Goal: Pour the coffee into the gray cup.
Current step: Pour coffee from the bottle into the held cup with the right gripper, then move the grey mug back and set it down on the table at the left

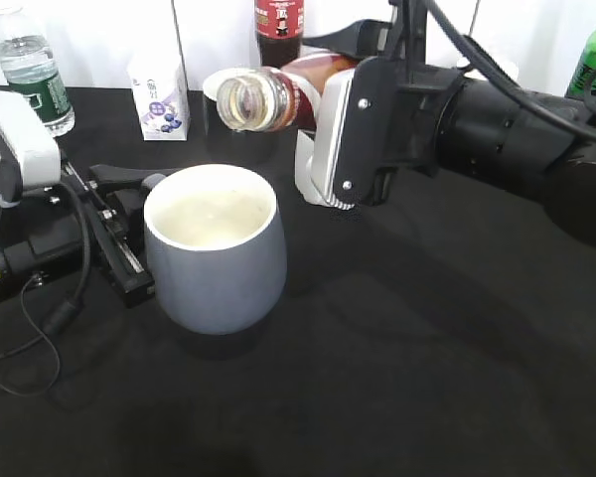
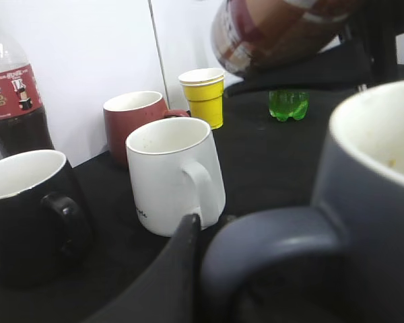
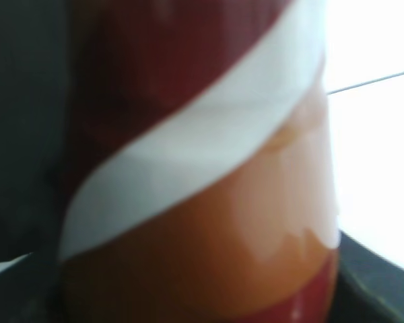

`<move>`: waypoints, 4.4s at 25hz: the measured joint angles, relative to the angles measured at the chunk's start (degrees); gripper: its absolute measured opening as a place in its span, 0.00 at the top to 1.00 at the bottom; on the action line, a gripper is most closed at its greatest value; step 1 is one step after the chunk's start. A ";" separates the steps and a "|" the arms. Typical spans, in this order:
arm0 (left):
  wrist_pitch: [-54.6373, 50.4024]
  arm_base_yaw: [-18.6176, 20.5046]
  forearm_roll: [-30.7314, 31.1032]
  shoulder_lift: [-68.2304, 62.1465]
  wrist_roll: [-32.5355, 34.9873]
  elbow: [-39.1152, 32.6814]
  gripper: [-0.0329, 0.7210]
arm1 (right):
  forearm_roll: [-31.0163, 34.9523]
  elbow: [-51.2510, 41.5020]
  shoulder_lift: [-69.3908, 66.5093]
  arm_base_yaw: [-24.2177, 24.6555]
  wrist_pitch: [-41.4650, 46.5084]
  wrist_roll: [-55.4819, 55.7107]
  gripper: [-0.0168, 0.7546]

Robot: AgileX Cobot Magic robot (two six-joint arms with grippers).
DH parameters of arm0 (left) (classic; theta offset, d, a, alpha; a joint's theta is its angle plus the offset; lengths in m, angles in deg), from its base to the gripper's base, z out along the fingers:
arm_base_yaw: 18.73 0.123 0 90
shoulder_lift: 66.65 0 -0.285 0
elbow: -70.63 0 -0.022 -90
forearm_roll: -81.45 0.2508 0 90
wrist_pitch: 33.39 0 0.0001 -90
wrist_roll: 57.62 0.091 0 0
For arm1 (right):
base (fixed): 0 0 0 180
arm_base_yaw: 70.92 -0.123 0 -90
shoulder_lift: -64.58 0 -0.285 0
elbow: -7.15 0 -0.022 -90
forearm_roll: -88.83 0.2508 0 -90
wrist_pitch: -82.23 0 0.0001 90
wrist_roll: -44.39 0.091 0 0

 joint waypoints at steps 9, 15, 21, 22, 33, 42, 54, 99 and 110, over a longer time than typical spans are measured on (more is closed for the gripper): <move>0.00 0.00 0.00 0.00 0.00 0.00 0.89 | 1.29 0.07 0.00 0.00 -1.27 -10.14 0.29; 0.00 0.00 0.00 0.00 0.00 0.00 0.89 | 1.63 0.07 0.00 0.00 -2.82 -11.97 0.29; 0.00 0.00 0.00 0.00 0.00 0.00 0.89 | 2.26 0.07 0.00 0.00 -3.47 -14.31 0.29; 0.00 0.00 0.00 0.00 0.00 0.00 0.89 | 2.39 0.07 0.00 0.00 -3.70 -14.48 0.29; -0.05 0.00 0.00 0.00 0.00 0.00 0.89 | 2.46 0.07 0.00 0.00 -4.79 -14.96 0.29; -0.05 0.00 0.00 0.00 0.00 0.00 0.89 | 2.53 0.07 0.00 0.00 -5.08 -17.06 0.29; -0.05 0.00 0.00 0.00 0.00 0.00 0.89 | 2.55 0.07 0.00 0.00 -5.14 -17.76 0.29; 0.00 0.00 -5.69 -0.35 0.05 0.00 0.89 | 3.07 0.11 0.00 0.00 -2.87 -0.64 0.29; -0.28 3.43 -31.71 -0.39 10.66 0.00 0.89 | 3.20 0.11 0.00 0.00 -2.73 52.77 0.29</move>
